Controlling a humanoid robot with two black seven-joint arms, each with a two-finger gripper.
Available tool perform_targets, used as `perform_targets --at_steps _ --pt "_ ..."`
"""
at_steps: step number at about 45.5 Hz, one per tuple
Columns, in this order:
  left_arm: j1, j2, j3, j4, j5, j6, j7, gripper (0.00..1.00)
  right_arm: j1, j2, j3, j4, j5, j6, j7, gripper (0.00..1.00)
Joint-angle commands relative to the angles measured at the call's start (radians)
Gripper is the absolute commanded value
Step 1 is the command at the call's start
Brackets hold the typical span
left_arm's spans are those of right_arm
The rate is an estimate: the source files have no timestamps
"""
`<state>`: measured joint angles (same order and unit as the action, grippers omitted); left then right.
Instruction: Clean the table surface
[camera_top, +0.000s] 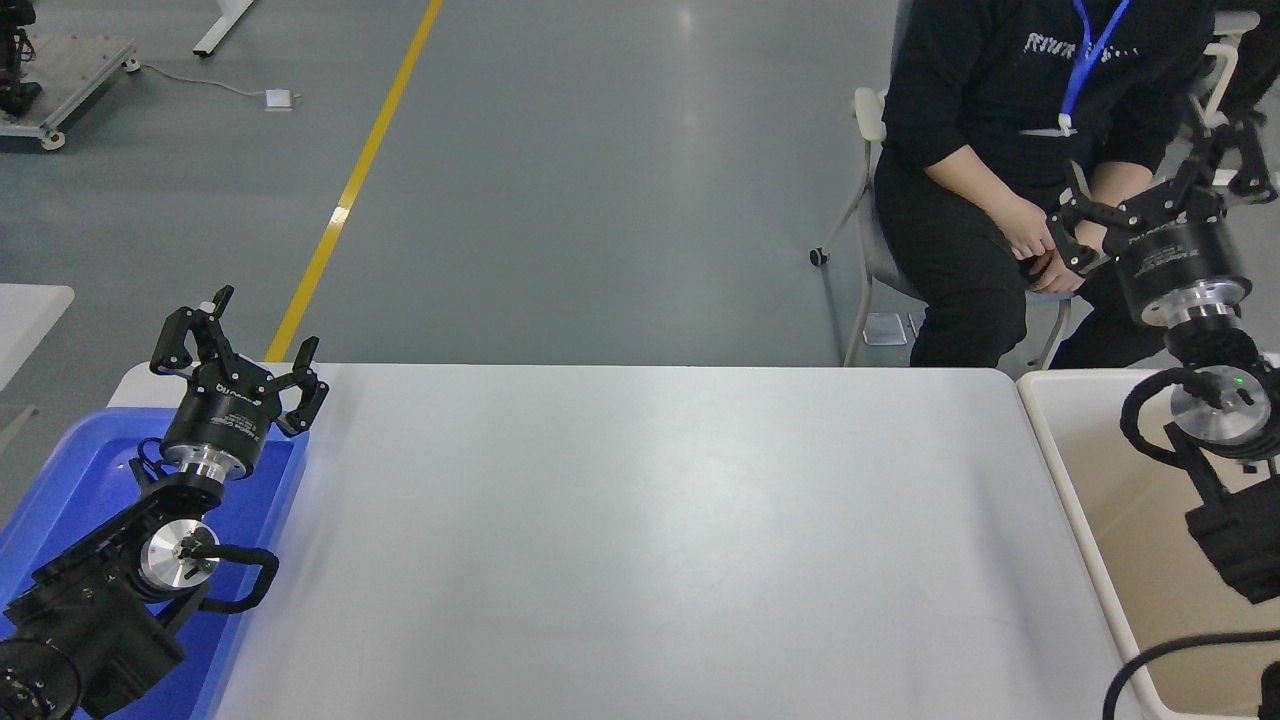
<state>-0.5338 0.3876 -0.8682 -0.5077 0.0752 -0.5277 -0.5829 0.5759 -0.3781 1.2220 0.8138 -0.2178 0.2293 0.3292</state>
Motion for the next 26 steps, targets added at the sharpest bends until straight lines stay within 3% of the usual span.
perform_targets --at_steps 1,14,26 --pt "0.000 0.000 0.000 0.000 0.000 0.000 0.000 1.00 -0.053 0.016 -0.111 -0.068 -0.133 0.015 0.025 0.99" --pt "0.000 0.000 0.000 0.000 0.000 0.000 0.000 1.00 0.021 0.019 -0.111 -0.214 -0.163 0.002 0.037 0.99" --pt "0.000 0.000 0.000 0.000 0.000 0.000 0.000 1.00 0.064 0.022 -0.111 -0.216 -0.147 0.007 0.037 0.99"
